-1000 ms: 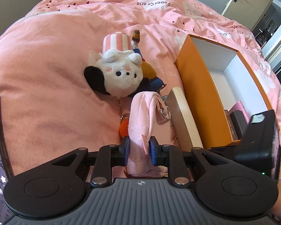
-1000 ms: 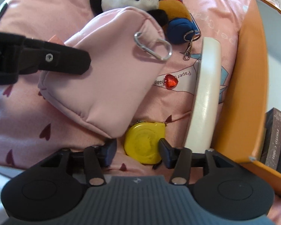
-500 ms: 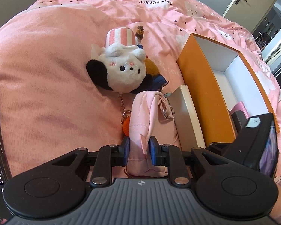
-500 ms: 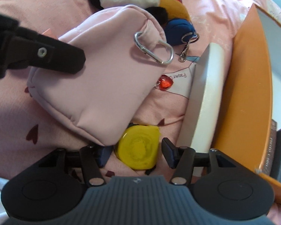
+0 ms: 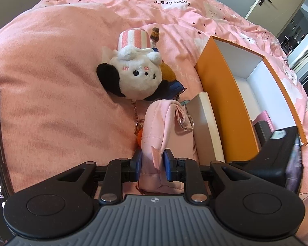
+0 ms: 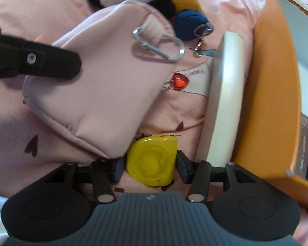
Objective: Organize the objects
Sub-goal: 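Grasp the yellow tape measure with the right tool while the left tool holds the pouch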
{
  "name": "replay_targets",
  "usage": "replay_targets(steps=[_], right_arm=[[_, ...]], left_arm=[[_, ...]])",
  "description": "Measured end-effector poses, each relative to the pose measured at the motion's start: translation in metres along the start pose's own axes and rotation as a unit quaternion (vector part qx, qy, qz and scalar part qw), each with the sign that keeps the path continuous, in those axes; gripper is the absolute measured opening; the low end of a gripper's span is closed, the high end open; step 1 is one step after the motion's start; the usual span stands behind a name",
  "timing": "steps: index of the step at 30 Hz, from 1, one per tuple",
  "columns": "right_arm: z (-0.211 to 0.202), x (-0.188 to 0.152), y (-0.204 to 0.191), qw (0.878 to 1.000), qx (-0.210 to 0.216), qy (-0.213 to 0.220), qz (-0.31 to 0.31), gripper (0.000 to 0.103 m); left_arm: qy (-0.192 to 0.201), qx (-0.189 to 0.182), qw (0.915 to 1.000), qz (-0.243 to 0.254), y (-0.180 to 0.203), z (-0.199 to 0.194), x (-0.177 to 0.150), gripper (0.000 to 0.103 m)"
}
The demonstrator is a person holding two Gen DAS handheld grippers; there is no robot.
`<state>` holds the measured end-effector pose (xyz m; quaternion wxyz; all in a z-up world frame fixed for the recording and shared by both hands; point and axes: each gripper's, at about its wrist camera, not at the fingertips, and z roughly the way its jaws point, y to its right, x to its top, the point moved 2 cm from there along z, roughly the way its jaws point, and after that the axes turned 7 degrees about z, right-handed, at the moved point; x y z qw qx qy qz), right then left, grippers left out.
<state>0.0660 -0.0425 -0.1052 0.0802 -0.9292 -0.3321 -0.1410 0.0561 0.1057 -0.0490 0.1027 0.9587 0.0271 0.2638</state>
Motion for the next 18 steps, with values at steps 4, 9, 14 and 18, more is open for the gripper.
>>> replay_targets(steps=[4,9,14,18], right_arm=[[-0.016,-0.006,0.013,0.999,0.027,0.004,0.039,0.053],[-0.043,-0.014,0.035,0.994,0.066,0.017,0.091,0.053],[-0.067,-0.017,0.049,0.99,0.097,0.026,0.102,0.053],[-0.072,-0.002,0.043,0.993,0.085,0.03,0.08,0.053]], left_arm=[[0.003,-0.002,1.0,0.004,0.002,-0.004,0.0,0.025],[0.006,-0.015,0.9997,0.018,0.009,-0.008,0.001,0.025],[-0.007,-0.035,0.9993,0.013,0.016,-0.003,0.008,0.026],[-0.028,-0.06,0.9978,-0.007,0.02,0.005,0.013,0.029]])
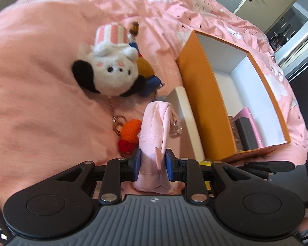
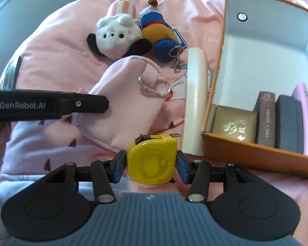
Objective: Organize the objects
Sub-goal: 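Grasp the yellow tape measure with the right tool while the left tool holds the pouch, then carry the pink pouch and tape measure into the orange box with both tools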
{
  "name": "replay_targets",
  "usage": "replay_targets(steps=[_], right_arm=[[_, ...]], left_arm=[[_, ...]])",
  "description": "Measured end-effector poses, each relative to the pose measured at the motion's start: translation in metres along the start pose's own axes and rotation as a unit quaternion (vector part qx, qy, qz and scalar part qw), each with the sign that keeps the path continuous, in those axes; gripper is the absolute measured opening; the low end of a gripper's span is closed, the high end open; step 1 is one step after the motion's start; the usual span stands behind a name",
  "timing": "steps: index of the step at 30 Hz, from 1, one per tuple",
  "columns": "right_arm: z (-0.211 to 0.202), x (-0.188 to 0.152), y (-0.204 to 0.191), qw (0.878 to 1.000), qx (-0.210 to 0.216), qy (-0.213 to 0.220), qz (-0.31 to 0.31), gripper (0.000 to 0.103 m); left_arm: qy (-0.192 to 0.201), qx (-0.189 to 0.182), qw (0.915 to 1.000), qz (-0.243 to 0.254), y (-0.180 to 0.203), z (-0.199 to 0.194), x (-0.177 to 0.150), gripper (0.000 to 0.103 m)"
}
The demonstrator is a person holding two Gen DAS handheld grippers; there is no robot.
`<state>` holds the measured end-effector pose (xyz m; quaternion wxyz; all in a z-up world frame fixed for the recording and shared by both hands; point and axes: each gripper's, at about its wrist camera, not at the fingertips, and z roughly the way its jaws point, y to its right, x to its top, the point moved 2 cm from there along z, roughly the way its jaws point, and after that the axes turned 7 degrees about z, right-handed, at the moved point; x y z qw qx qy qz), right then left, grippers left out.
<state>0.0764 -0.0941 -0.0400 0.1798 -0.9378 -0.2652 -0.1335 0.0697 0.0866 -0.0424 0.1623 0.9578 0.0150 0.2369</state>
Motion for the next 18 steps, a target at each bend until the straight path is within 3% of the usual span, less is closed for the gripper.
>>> replay_targets(steps=[3,7,14,18], right_arm=[[0.011,0.019,-0.008,1.0,-0.024,-0.003,-0.018,0.053],[-0.006,-0.006,0.028,1.0,-0.027,-0.003,-0.011,0.053],[-0.003,0.0,0.035,1.0,-0.025,0.003,-0.003,0.053],[-0.005,0.0,0.034,1.0,-0.017,0.009,-0.006,0.053]], left_arm=[[-0.008,-0.021,0.9997,-0.009,0.005,0.008,0.004,0.031],[-0.025,-0.04,0.9984,-0.032,0.007,0.027,0.013,0.036],[-0.035,-0.027,0.9987,-0.025,0.013,0.053,0.022,0.039],[-0.03,-0.015,0.9994,-0.008,0.016,0.049,0.017,0.031]])
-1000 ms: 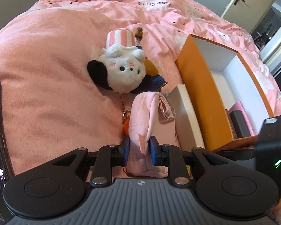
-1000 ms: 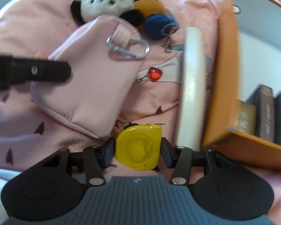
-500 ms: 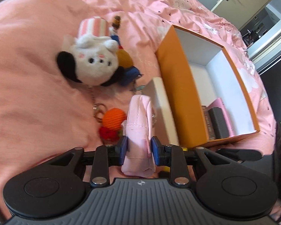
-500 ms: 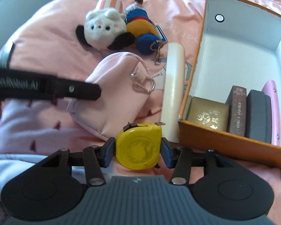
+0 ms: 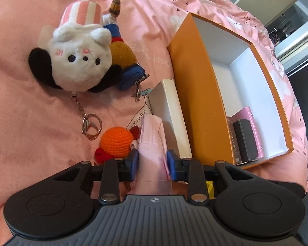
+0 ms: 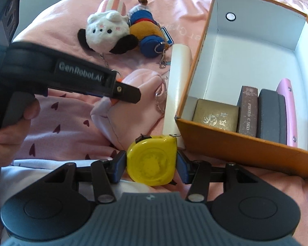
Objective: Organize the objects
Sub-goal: 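Carry the pink pouch and tape measure into the orange box with both tools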
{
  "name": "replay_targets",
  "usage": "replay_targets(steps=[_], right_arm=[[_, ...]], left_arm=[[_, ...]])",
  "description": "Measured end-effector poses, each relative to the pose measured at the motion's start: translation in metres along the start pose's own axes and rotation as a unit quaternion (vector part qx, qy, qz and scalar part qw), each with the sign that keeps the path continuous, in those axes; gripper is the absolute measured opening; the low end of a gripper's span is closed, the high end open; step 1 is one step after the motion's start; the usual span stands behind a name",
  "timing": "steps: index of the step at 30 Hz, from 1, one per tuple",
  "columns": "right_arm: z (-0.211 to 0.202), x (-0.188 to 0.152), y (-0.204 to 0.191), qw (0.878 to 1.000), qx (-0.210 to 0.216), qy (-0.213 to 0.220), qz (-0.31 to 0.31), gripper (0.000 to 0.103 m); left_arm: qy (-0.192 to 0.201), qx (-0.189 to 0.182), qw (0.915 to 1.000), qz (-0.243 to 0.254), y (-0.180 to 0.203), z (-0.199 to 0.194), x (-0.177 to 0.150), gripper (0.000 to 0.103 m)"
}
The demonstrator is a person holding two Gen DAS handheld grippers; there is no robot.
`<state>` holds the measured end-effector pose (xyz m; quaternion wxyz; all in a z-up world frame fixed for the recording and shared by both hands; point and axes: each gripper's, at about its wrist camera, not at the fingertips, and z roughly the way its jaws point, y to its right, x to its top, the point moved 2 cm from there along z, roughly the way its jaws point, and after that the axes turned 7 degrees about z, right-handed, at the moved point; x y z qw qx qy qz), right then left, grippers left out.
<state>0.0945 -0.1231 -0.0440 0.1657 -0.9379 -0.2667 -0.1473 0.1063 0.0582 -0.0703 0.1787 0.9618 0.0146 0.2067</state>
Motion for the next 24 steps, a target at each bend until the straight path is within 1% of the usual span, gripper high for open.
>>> replay_targets(steps=[3,7,10,13,19,24], right_arm=[[-0.008,0.003,-0.002,1.0,0.015,0.011,-0.01,0.053],[-0.025,0.005,-0.009,0.998,0.041,0.032,-0.033,0.053],[-0.044,0.005,-0.015,0.996,0.042,0.059,-0.059,0.053],[-0.063,0.007,-0.018,0.992,0.044,0.091,-0.071,0.053],[-0.102,0.012,-0.008,0.985,0.029,0.157,-0.072,0.053],[-0.127,0.015,0.009,0.979,-0.001,0.193,-0.067,0.053]], left_arm=[[0.015,0.002,0.9999,-0.004,0.001,-0.015,-0.004,0.028],[0.052,0.018,0.9984,0.008,0.011,-0.043,-0.006,0.028],[0.083,0.029,0.9958,0.025,0.023,-0.065,-0.005,0.028],[0.114,0.034,0.9919,0.043,0.036,-0.086,-0.003,0.028],[0.168,0.033,0.9823,0.076,0.068,-0.114,0.007,0.028],[0.194,0.009,0.9769,0.09,0.095,-0.121,0.02,0.028]])
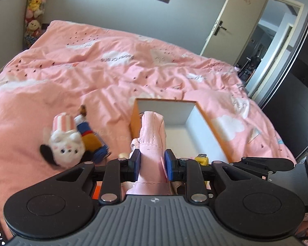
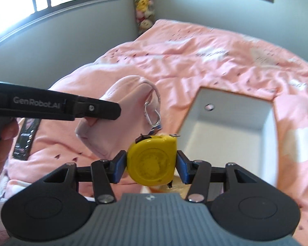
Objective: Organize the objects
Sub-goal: 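Carry the pink pouch and tape measure into the orange box with both tools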
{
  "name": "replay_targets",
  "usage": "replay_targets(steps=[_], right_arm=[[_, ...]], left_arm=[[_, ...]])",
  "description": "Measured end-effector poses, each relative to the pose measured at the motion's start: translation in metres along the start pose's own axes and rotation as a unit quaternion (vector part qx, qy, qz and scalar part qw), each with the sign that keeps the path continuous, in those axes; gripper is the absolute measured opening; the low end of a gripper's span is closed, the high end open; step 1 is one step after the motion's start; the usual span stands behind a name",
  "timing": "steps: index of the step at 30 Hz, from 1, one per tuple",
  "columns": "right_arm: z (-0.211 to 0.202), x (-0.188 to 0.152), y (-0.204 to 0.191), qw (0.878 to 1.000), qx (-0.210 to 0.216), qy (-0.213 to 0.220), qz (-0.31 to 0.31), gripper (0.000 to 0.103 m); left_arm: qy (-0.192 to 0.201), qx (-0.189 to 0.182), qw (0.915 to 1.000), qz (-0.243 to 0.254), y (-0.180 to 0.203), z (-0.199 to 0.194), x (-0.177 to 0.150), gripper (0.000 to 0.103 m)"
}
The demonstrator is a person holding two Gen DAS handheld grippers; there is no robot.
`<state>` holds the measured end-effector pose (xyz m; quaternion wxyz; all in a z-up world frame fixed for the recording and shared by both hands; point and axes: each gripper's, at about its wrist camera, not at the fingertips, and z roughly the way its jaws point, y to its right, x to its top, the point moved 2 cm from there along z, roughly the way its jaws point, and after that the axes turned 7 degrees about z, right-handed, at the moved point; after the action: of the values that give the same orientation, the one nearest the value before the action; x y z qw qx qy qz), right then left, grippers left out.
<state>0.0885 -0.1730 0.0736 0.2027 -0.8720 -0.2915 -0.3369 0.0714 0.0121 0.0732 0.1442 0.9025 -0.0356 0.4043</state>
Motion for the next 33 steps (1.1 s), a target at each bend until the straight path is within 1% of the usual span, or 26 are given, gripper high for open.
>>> replay_targets(steps=[4,7,11,13,18,20,23,26,30,33], right_arm=[[-0.013,0.006,0.021,0.999,-0.03,0.015,-0.004,0.053],[-0.02,0.01,0.041,0.998,-0.052,0.021,0.001,0.053],[-0.025,0.013,0.071,0.997,-0.076,0.02,0.018,0.053],[-0.024,0.013,0.085,0.996,-0.081,0.016,0.031,0.053],[-0.023,0.01,0.12,0.993,-0.098,0.014,0.069,0.053],[-0.024,0.008,0.132,0.992,-0.095,0.014,0.086,0.053],[-0.022,0.003,0.146,0.991,-0.089,0.012,0.103,0.053],[-0.015,-0.001,0.155,0.99,-0.088,0.005,0.11,0.053],[-0.005,-0.006,0.162,0.991,-0.083,-0.009,0.106,0.053],[0.0,-0.009,0.165,0.992,-0.081,-0.025,0.092,0.053]], left_arm=[[0.009,-0.027,0.9996,0.008,0.023,0.011,0.01,0.028],[-0.003,-0.062,0.9981,-0.006,0.034,0.028,0.016,0.028],[-0.029,-0.097,0.9944,-0.03,0.044,0.057,0.022,0.028],[-0.046,-0.109,0.9919,-0.046,0.048,0.073,0.023,0.028],[-0.089,-0.137,0.983,-0.085,0.061,0.111,0.018,0.028],[-0.107,-0.138,0.9803,-0.093,0.067,0.124,0.012,0.028],[-0.121,-0.13,0.9779,-0.111,0.074,0.139,0.006,0.028],[-0.138,-0.132,0.97,-0.15,0.076,0.155,-0.002,0.028],[-0.162,-0.123,0.9642,-0.17,0.08,0.173,-0.013,0.028],[-0.177,-0.121,0.9606,-0.177,0.079,0.18,-0.02,0.028]])
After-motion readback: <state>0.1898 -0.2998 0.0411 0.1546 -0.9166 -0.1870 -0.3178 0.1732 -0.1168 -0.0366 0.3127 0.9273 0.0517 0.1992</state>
